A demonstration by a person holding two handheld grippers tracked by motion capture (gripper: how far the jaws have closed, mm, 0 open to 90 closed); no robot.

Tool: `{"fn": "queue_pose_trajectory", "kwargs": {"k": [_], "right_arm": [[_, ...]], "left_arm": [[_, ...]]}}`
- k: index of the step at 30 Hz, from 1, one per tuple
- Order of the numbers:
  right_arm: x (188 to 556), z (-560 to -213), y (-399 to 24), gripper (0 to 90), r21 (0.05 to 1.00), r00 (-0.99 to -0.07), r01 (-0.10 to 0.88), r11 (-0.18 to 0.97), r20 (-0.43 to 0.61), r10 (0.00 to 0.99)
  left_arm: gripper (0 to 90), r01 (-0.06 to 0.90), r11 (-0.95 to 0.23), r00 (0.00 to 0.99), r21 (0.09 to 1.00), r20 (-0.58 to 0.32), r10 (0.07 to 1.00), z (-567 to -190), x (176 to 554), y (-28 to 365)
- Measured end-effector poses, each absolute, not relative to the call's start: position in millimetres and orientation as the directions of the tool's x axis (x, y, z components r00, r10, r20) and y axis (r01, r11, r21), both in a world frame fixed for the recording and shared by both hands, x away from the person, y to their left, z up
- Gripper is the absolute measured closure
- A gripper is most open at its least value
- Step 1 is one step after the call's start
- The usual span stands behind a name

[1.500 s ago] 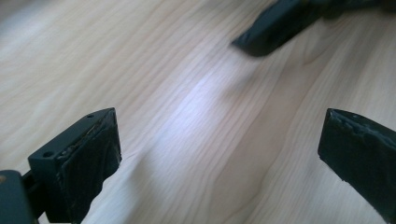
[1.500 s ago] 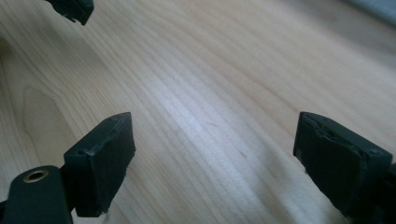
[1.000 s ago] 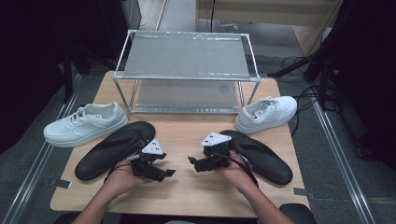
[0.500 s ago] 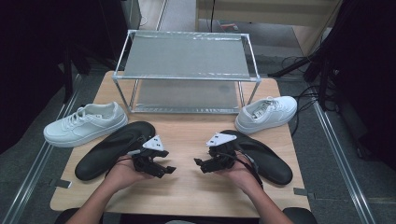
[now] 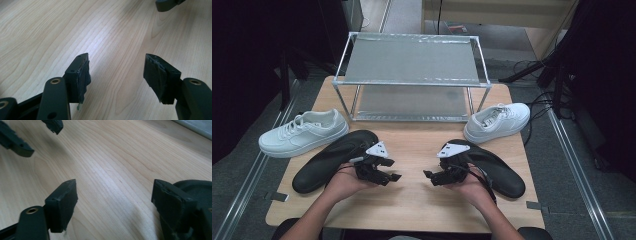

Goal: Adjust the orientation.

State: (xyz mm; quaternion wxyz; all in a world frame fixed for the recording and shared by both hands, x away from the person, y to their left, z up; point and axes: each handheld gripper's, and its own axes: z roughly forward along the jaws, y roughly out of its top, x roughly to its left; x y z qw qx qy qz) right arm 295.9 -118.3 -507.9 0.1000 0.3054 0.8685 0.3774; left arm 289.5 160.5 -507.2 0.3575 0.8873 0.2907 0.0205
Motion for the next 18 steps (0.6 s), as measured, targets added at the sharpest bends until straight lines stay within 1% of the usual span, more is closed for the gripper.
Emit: {"fn": "queue_pose_trajectory", "kwargs": {"k": [1,5,8,11,12,14,16,17,18], "right_arm": [[296,-506,-118,26.5,0.726,-0.795,0.452,0.519,0.063,0.603],[296,-505,-119,28.3,0.732,-0.797,0.443,0.517,0.057,0.602],[297,-505,-120,33.5,0.728,-0.806,0.441,0.526,0.063,0.589],[298,-505,-120,35.1,0.728,-0.809,0.448,0.519,0.083,0.582],[299,-504,-121,36.1,0.727,-0.809,0.454,0.516,0.093,0.581],[299,-504,-121,38.0,0.729,-0.809,0.444,0.520,0.078,0.582],[298,-504,-121,38.0,0.730,-0.807,0.442,0.522,0.070,0.586],[298,-503,-122,40.5,0.728,-0.804,0.443,0.523,0.065,0.591],[299,-503,-122,40.6,0.730,-0.806,0.440,0.523,0.063,0.589]], "left_arm": [[38.9,0.501,-0.571,0.828,0.650,-0.170,0.534,-507,290,163],[38.9,0.510,-0.561,0.821,0.652,-0.176,0.542,-505,290,165],[39.2,0.524,-0.547,0.812,0.653,-0.190,0.552,-505,290,169],[42.3,0.524,-0.546,0.813,0.654,-0.193,0.550,-504,290,171],[42.8,0.538,-0.545,0.808,0.643,-0.210,0.550,-504,291,173],[42.8,0.533,-0.551,0.810,0.642,-0.200,0.552,-505,291,173],[42.8,0.530,-0.553,0.812,0.643,-0.197,0.549,-504,291,174],[42.2,0.530,-0.555,0.811,0.641,-0.191,0.553,-504,291,174],[42.0,0.530,-0.557,0.811,0.639,-0.189,0.554,-504,291,174]]}}
